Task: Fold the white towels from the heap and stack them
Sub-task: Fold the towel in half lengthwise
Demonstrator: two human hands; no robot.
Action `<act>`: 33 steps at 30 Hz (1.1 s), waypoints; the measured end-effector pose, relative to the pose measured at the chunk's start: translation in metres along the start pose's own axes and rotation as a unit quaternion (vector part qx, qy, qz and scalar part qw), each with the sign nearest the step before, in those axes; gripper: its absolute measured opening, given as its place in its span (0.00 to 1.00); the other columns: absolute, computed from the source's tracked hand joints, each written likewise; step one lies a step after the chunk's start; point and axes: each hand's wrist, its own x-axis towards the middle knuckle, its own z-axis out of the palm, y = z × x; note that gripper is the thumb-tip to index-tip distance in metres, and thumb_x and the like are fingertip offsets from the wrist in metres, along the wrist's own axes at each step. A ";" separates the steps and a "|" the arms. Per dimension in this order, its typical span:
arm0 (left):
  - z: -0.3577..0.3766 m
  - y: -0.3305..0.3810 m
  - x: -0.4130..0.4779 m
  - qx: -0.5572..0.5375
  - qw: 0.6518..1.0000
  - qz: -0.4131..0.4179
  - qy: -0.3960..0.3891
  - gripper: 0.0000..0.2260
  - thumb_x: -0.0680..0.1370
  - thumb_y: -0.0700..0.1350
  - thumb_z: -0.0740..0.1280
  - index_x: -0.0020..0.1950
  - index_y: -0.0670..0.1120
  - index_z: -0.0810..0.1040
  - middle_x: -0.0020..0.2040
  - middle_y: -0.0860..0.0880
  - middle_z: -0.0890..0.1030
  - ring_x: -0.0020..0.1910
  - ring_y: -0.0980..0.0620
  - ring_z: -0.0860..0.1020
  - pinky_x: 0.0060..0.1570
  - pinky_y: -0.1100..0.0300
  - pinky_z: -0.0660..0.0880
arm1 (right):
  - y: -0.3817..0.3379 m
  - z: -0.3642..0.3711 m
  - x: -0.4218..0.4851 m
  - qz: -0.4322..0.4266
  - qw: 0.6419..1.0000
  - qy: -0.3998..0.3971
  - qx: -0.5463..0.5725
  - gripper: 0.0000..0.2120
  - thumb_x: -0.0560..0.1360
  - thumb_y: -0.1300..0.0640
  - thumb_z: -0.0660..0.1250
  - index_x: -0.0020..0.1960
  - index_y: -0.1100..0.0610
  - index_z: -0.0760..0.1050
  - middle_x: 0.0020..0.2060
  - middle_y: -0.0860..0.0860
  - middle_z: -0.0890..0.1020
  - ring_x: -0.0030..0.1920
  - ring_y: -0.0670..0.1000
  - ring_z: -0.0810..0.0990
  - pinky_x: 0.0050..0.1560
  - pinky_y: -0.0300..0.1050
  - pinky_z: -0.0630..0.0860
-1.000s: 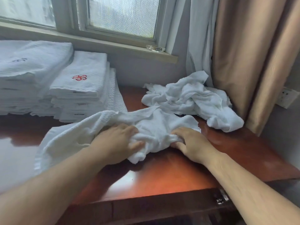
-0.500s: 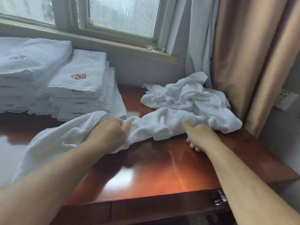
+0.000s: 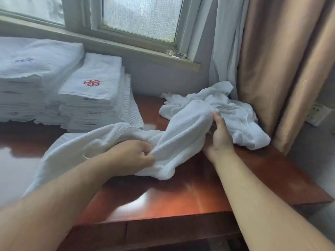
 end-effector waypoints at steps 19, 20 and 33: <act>0.016 0.002 0.009 0.084 0.992 -0.063 0.070 0.14 0.81 0.59 0.54 0.61 0.54 0.71 0.64 0.52 0.78 0.63 0.47 0.74 0.62 0.50 0.71 | -0.073 -0.051 -0.008 0.038 0.456 0.153 -0.876 0.19 0.77 0.56 0.63 0.67 0.46 0.73 0.66 0.53 0.73 0.62 0.56 0.74 0.49 0.50 0.69; 0.016 0.006 0.010 0.107 0.991 -0.068 0.048 0.18 0.79 0.60 0.57 0.65 0.55 0.70 0.68 0.52 0.76 0.67 0.47 0.73 0.64 0.50 0.70 | -0.074 -0.053 -0.015 0.064 0.403 0.153 -0.900 0.17 0.77 0.52 0.64 0.65 0.46 0.74 0.65 0.54 0.72 0.63 0.57 0.72 0.52 0.53 0.69; -0.008 0.027 0.010 0.184 0.973 -0.135 -0.044 0.35 0.74 0.73 0.57 0.76 0.57 0.67 0.74 0.48 0.68 0.71 0.44 0.69 0.67 0.49 0.67 | -0.025 -0.028 -0.062 0.044 0.410 0.055 -0.909 0.23 0.81 0.38 0.53 0.60 0.50 0.79 0.47 0.49 0.77 0.51 0.54 0.74 0.46 0.50 0.69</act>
